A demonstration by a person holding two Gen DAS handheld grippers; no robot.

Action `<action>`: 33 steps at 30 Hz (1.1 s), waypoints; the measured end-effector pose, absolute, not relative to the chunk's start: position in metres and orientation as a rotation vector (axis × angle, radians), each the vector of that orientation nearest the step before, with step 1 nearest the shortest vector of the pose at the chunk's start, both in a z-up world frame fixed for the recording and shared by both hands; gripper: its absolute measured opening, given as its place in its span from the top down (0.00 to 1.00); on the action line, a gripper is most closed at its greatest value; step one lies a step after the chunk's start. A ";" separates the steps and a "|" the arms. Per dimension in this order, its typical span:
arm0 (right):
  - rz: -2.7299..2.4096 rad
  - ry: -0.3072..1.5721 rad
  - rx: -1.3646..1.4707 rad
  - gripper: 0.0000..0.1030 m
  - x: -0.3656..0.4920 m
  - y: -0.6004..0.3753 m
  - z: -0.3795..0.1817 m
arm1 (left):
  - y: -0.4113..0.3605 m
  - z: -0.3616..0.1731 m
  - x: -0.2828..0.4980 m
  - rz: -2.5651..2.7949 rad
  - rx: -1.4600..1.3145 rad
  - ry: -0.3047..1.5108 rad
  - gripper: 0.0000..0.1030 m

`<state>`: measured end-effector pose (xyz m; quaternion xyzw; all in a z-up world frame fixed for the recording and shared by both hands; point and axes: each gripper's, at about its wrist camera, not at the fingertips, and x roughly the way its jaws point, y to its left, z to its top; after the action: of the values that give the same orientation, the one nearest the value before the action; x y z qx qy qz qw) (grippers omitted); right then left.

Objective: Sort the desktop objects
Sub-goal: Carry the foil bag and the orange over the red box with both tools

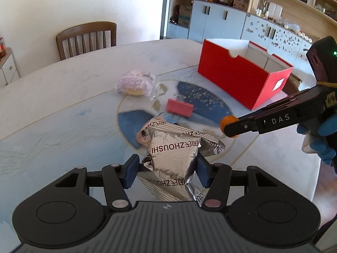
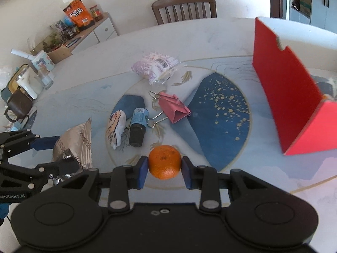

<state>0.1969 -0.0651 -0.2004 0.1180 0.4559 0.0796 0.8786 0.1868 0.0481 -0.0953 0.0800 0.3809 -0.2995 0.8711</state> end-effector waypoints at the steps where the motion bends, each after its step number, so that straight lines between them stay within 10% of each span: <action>1: 0.168 0.946 0.251 0.68 0.195 -0.068 -0.198 | 0.045 -0.092 0.185 -0.630 0.157 0.793 0.46; 33: 0.100 0.766 0.263 0.68 0.148 -0.231 -0.116 | -0.122 -0.021 0.175 -0.711 0.143 0.643 0.46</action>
<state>0.1480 -0.2314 -0.1161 0.1280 0.3724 0.0486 0.9179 0.1745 -0.1222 -0.0206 0.0688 0.3092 -0.3416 0.8849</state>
